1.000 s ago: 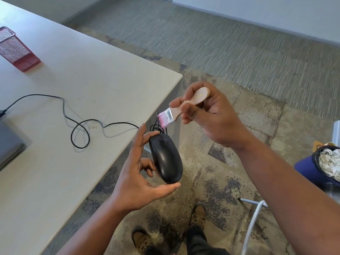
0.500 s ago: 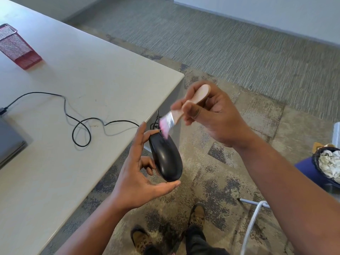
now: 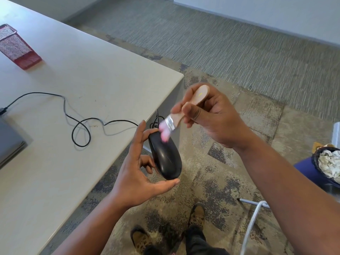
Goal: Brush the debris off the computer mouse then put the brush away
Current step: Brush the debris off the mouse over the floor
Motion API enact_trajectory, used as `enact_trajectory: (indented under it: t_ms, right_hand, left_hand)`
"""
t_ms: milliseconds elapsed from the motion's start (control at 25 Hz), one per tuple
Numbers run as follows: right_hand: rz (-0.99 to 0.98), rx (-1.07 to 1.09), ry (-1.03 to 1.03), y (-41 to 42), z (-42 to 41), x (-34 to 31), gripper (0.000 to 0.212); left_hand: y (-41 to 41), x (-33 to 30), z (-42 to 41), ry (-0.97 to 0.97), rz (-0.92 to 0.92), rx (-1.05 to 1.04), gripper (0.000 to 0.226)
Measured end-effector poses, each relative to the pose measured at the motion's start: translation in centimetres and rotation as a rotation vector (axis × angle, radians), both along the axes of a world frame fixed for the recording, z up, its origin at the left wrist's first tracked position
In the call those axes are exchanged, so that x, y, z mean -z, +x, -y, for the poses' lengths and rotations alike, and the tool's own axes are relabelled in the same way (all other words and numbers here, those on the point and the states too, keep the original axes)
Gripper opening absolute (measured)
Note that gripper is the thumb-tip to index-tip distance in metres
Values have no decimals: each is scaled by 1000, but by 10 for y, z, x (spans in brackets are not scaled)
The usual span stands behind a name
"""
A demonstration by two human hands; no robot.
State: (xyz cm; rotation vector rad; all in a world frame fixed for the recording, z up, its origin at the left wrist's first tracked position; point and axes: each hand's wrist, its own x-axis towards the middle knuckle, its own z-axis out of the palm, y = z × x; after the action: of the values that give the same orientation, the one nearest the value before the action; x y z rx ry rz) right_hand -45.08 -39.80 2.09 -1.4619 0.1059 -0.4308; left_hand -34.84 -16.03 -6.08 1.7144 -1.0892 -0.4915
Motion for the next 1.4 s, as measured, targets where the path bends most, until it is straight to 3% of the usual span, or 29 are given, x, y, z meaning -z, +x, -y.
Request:
enact_trajectory:
  t_ms: [160,280,400,480,640,800,1000,1160,1240,1400]
  right_hand:
    - [58,77,-1,-1,-4,0,8]
    - [-63,-8,115,-6,-7,-2,4]
    - [-175,168,-23,-8,-3,3,7]
    - [-150,258,-62,-9,-1,4,9]
    - [-104,107,58,-11,-4,4,6]
    - [-88,186,-90,-13,-4,7,10]
    - [-80,-141,-169,-23,3,-2,14]
    - [-70,-268,45,-27,12,-10,21]
    - [-103,-219,35,-22,6,-5,23]
    - [-26,127,-56,-6,-8,5,16]
  left_hand:
    - [2,2,0,15,12,-12,148]
    - [1,2,0,6,-3,-19,149]
    - [1,3,1,15,24,-10,148]
    - [1,3,1,20,30,-11,148]
    - [1,3,1,6,11,-16,148]
    - [4,3,1,-3,6,-20,149]
    - [6,5,-1,8,-19,-30,149]
    - [6,5,0,20,-10,-24,149]
    - [5,3,1,19,14,-22,148]
    - [5,2,2,34,46,-22,148]
